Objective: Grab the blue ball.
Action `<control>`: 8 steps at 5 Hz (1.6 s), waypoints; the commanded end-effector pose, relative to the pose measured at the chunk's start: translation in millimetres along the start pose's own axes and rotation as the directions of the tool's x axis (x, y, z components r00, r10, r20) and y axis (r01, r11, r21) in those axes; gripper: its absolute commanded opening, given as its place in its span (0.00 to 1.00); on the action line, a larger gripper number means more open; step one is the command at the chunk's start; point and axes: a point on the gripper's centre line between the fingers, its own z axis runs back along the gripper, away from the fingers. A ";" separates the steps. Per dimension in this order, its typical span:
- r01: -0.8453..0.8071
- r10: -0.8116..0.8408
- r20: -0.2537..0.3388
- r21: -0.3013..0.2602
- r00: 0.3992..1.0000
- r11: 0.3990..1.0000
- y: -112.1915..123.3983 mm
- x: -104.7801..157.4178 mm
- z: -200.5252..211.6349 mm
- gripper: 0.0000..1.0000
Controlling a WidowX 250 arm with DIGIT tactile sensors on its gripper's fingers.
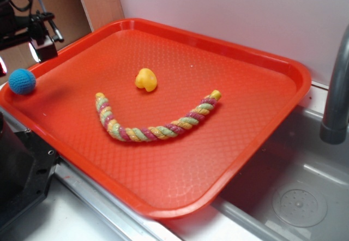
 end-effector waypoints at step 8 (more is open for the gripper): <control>0.719 -0.722 0.092 -0.240 0.686 0.652 -32.6 -51.3 74.0 0.00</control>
